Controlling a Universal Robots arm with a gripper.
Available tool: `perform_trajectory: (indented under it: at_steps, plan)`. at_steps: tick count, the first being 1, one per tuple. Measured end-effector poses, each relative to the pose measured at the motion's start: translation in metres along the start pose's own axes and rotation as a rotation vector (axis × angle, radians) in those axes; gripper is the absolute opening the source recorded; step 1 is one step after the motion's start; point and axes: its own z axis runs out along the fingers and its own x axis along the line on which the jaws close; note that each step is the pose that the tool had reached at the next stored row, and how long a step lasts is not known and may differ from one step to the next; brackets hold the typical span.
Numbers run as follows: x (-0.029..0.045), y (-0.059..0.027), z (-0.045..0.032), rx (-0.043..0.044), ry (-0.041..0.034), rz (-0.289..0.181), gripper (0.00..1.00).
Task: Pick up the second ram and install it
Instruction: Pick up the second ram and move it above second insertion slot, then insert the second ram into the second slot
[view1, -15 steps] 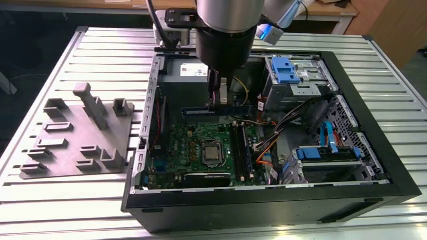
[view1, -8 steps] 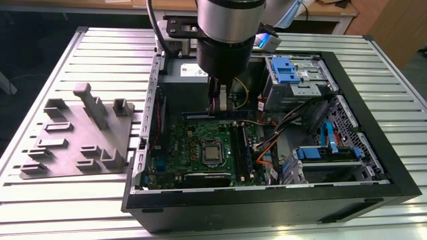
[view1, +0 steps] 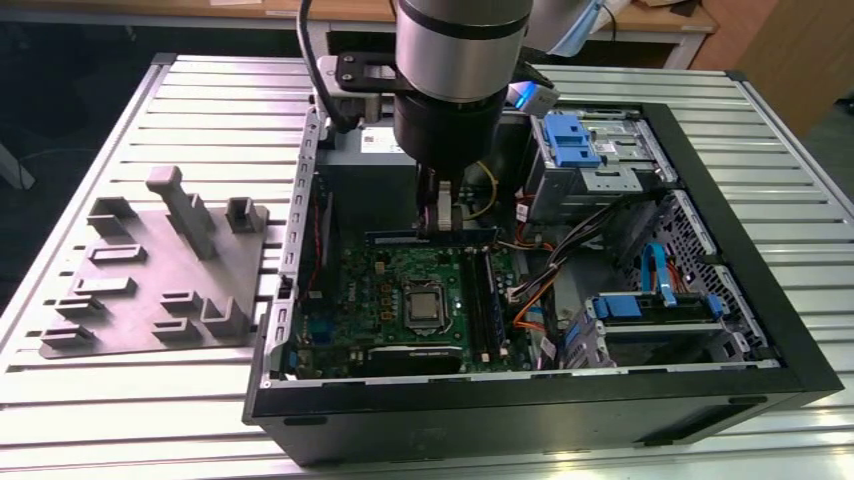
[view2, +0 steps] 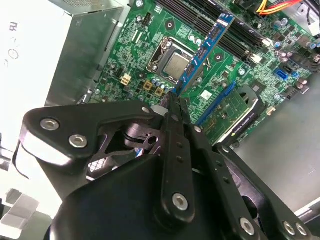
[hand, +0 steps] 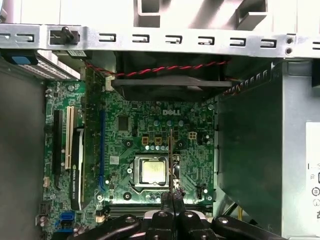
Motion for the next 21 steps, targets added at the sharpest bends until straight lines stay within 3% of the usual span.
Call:
perform_trajectory:
  at_steps: [13, 21]
  plan:
    - [0.0000, -0.0002, 0.0007, 0.0002, -0.0003, 0.002, 0.11]
    - [0.0000, -0.0002, 0.0012, 0.0050, -0.0047, 0.125, 0.11]
